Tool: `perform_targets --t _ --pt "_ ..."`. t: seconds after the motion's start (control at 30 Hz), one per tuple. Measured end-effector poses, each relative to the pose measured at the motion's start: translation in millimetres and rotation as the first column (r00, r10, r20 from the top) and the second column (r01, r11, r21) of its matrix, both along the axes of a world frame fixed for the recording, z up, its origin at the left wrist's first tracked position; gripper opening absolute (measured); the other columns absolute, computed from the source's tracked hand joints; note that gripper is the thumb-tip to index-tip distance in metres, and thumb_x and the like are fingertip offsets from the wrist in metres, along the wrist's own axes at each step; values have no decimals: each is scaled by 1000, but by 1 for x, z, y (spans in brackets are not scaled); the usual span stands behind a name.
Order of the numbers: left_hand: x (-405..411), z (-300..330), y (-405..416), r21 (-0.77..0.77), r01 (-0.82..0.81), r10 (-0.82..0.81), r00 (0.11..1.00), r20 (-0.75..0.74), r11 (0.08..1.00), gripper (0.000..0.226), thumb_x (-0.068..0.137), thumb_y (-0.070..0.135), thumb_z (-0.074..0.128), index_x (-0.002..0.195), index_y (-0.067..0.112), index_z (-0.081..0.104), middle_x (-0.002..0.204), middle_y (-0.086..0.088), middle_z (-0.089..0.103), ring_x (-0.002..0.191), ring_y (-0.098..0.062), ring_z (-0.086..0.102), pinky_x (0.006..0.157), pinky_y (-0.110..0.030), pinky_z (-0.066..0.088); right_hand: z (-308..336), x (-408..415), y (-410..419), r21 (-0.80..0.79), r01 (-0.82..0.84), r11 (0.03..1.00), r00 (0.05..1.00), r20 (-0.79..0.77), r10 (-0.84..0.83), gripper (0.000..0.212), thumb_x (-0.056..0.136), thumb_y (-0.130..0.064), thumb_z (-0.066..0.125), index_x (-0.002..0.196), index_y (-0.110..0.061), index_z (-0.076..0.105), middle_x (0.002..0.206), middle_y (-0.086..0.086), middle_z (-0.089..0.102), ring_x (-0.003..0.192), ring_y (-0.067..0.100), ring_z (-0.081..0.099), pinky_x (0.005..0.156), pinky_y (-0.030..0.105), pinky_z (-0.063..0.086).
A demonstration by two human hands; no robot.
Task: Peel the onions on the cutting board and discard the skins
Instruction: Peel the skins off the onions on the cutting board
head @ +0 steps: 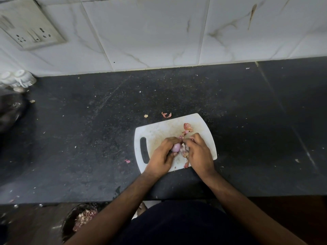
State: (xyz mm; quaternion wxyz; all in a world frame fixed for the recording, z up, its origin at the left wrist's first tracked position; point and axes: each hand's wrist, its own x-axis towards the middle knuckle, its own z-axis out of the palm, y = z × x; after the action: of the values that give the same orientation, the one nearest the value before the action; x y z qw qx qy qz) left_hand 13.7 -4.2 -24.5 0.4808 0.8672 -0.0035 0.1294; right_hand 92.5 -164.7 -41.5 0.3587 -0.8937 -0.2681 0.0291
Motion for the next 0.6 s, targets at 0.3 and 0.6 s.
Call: perform_targets --t 0.3,0.6 --pt "-3 -3 -1 -148 -82 75 996 -54 986 36 92 1 69 123 11 54 129 1 60 121 -20 62 102 -43 53 1 -2 1 -2 -11 1000 1000 22 11 52 93 0 54 140 -23 57 133 -5 61 124 17 56 92 38 57" --pt "-4 -7 -1 -189 -54 32 992 -118 980 60 91 12 75 137 7 36 139 -1 57 131 -12 57 110 -38 49 7 -6 1 -36 -68 997 994 82 70 32 104 -40 47 128 -26 63 117 -12 63 112 11 59 76 34 57"
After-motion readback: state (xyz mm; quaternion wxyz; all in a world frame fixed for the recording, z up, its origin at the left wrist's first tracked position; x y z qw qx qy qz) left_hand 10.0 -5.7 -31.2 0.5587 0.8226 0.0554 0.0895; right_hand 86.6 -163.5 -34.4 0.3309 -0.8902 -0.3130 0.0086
